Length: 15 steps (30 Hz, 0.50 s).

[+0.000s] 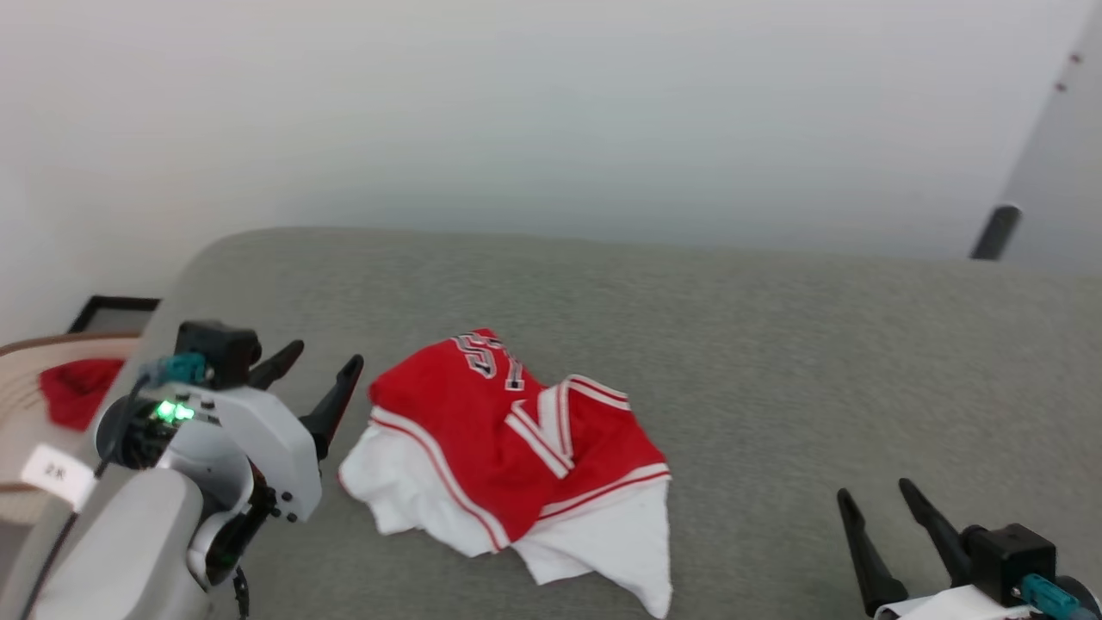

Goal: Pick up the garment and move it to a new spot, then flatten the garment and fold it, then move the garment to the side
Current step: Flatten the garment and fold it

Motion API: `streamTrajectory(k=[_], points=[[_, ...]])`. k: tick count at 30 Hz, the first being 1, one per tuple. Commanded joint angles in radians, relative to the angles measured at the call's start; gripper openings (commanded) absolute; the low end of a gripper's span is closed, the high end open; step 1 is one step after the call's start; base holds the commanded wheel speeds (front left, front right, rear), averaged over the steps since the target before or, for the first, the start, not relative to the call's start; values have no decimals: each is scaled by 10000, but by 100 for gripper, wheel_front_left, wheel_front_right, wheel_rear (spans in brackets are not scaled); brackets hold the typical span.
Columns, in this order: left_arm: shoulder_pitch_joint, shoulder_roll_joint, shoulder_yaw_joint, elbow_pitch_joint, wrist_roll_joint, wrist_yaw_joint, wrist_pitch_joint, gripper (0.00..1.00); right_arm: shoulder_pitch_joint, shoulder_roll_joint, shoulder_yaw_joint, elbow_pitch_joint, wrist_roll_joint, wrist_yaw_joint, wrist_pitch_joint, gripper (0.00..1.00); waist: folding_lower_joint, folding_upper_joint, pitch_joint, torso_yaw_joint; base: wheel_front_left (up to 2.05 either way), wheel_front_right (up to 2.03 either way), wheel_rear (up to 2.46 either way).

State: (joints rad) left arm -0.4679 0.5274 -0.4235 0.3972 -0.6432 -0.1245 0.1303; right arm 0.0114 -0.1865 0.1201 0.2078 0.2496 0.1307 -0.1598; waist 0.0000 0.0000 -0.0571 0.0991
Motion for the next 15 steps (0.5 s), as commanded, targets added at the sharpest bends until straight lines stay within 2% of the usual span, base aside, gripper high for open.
streamTrajectory(k=[1, 4, 15], points=[[120, 16, -19, 66, 175, -43, -380, 100, -104, -40, 120, -63, 203, 1, 196, 100, 0, 0, -410, 966, 0, 0, 0], [143, -74, -1, 300, 344, -27, -1253, 100, -205, -114, 326, -105, 516, 1, 921, 100, 0, 0, -437, 1463, 0, 0, 0], [-256, -961, -736, 1110, 851, -58, -3107, 100, -618, -138, 480, -362, 1628, 1, 4516, 100, 0, 0, -38, 3343, 0, 0, 0]])
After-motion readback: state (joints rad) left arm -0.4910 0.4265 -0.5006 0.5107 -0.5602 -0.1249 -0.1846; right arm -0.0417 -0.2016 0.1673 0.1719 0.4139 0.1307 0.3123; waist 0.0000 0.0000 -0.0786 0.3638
